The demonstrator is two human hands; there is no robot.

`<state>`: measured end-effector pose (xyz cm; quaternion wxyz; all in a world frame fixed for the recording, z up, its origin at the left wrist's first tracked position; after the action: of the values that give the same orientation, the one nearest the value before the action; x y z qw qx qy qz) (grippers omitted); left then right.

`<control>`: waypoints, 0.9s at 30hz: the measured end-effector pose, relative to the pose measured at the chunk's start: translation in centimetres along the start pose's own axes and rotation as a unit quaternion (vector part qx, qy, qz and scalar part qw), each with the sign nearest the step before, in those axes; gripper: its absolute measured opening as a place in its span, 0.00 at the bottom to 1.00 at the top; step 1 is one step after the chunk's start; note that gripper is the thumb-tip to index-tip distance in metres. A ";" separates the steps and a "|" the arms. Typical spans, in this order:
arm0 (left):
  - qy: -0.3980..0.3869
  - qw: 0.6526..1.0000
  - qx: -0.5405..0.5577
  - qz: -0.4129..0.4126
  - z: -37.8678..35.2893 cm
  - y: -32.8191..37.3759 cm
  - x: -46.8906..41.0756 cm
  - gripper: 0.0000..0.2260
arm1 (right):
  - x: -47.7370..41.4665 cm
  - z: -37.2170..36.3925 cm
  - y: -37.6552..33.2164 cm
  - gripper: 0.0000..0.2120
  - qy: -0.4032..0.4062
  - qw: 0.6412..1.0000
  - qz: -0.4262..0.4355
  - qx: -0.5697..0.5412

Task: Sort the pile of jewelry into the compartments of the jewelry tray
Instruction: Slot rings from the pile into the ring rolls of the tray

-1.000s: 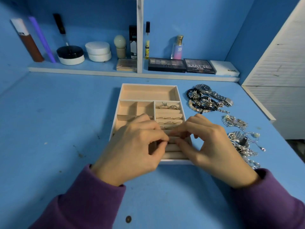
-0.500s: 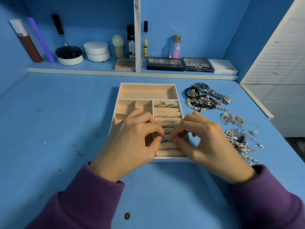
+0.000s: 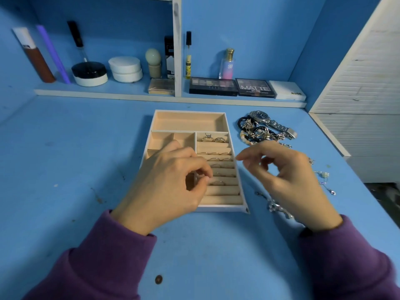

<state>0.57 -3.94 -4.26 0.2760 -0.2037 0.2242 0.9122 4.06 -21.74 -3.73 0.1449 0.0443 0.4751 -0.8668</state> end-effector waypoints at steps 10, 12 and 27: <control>-0.061 0.995 0.049 -0.060 -3.3 3.9 -6.3 0.08 | -1.0 6.1 4.6 0.18 0.067 0.990 -0.111 0.049; -0.118 0.989 0.058 -0.074 -4.9 4.3 -7.6 0.09 | -0.8 6.1 4.9 0.17 0.079 0.989 -0.110 0.052; -0.230 0.969 0.079 -0.031 -6.9 3.9 -8.8 0.14 | -0.7 6.7 5.6 0.16 0.110 0.985 -0.118 0.052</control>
<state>6.68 -14.04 -4.36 0.3632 0.0273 0.2201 0.9050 6.81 -30.05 -4.50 -0.0143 0.0904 0.4442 -0.8912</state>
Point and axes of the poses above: each hand's wrist, its own x-axis away from the middle knuckle, its own z-axis out of the back of the hand, y = z × x, the point moved 4 cm from there along -x, towards the middle knuckle, and after that the axes turned 15 degrees about -z, right-handed, at the moved point
